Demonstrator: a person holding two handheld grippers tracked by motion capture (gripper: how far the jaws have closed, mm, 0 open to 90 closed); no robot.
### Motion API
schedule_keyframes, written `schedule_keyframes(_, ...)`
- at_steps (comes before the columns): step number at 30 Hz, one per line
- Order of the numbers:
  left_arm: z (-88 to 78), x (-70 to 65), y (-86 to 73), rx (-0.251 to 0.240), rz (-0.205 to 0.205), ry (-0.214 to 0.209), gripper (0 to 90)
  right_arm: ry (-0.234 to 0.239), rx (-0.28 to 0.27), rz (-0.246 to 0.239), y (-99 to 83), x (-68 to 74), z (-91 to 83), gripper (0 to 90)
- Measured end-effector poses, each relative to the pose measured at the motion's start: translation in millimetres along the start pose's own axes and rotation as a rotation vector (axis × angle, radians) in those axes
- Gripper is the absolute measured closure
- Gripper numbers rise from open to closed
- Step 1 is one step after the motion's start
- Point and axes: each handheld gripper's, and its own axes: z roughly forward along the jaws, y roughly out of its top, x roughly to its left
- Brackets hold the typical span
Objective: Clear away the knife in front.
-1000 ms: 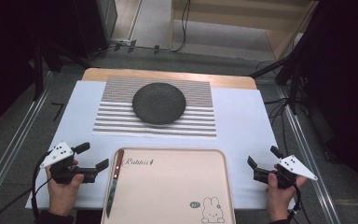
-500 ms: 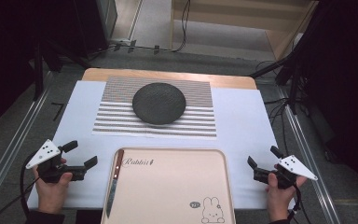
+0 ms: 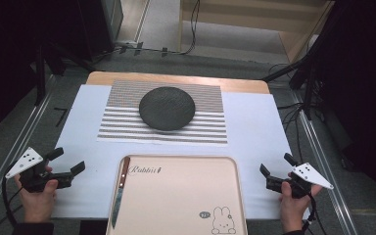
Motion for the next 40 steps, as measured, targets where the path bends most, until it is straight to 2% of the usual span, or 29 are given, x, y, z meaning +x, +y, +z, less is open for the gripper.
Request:
schedule_keyframes(7, -7.3, 9.1, -4.8, -0.001, 0.012, 0.037, 0.0, -0.001, 0.000, -0.001, 0.1, 0.1, -0.2, 0.0)
schedule_keyframes(11, -10.2, 13.5, -7.4, -0.010, -0.001, 0.037, 0.0, -0.001, 0.000, -0.002, 0.0, 0.0, -0.2, 0.0)
schedule_keyframes(25, -4.8, 9.3, -13.4, -0.016, 0.021, 0.051, 0.0, -0.002, 0.004, -0.003, 0.0, 0.5, 0.2, 0.0)
schedule_keyframes(37, -3.4, 10.6, -12.7, -0.006, 0.010, 0.058, 0.0, -0.008, 0.012, -0.005, 0.1, 0.9, 0.6, 0.0)
schedule_keyframes(40, -2.8, 12.2, -12.3, 0.001, -0.007, 0.054, 0.0, -0.006, 0.011, -0.004, 0.1, 0.9, 0.5, 0.0)
